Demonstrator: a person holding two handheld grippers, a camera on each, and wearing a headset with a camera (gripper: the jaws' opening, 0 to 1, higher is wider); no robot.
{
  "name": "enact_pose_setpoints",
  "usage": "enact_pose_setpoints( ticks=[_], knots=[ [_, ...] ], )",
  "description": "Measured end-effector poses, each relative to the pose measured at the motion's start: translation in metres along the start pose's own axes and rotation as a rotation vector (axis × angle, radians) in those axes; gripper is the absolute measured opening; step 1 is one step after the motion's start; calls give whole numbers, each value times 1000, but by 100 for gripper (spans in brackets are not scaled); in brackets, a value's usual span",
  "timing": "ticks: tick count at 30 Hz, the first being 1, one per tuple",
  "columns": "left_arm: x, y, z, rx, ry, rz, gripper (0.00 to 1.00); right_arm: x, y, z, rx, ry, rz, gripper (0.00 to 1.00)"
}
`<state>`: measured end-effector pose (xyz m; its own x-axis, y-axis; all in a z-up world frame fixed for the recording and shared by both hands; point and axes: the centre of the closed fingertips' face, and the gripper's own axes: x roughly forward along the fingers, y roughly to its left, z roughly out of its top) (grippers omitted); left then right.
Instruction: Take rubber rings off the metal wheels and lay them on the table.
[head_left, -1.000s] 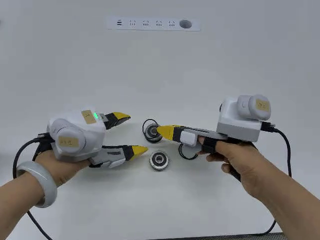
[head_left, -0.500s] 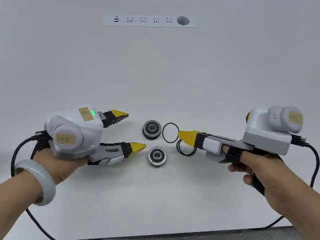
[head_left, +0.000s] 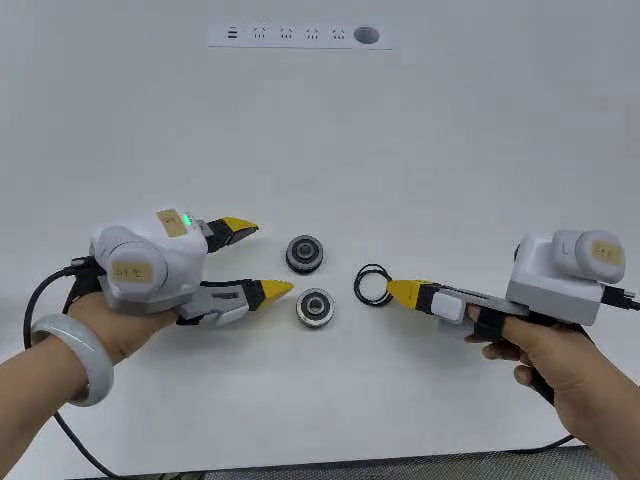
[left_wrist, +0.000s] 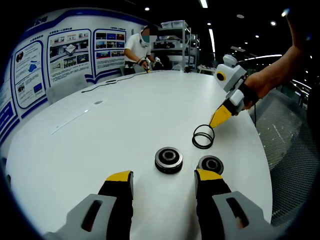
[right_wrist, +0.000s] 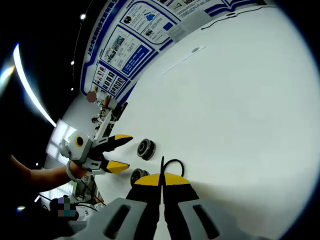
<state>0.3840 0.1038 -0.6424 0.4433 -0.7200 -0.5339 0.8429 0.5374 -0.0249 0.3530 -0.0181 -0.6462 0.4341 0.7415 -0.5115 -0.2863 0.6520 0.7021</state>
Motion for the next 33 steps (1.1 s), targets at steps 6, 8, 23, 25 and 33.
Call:
enact_pose_setpoints(
  ticks=[6,8,23,25,33],
  knots=[
    [2,-1,0,4,2,-3,50,1,-3,-4,-70,35,-25,7],
    [3,-1,1,3,0,-4,50,1,-4,-5,-100,42,-24,8],
    [6,-1,8,-2,-13,-6,45,5,-10,10,-271,35,-75,22],
    [7,-1,10,-4,-15,-6,44,9,-7,13,-271,31,-65,22],
    [14,-6,15,10,-10,-26,32,21,5,19,-292,29,-36,22]
  ],
)
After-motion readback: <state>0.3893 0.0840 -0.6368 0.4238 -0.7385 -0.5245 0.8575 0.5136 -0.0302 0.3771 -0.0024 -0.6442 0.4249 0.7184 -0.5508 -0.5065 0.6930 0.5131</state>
